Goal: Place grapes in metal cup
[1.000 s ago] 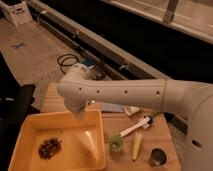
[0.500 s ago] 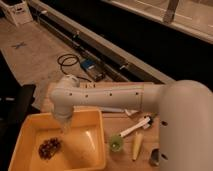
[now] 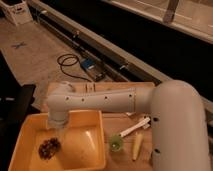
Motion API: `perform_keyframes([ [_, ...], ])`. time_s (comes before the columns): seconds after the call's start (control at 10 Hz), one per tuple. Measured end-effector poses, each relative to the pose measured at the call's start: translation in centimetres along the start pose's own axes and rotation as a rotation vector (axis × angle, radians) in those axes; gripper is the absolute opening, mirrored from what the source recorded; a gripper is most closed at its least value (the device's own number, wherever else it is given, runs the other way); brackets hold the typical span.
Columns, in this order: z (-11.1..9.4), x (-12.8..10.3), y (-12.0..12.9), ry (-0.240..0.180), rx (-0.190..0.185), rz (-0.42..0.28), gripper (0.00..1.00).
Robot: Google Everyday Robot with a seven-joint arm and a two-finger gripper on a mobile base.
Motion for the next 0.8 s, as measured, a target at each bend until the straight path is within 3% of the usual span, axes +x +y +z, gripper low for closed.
perform_keyframes([
  [0.2, 0.0, 0.0, -0.1, -0.001, 0.001, -0.001, 0.65],
  [0.4, 1.3, -0.2, -0.6, -0.03, -0.019, -0.011, 0.65],
  [0.8, 7.3, 0.1, 0.4, -0.169, -0.071, -0.001, 0.65],
])
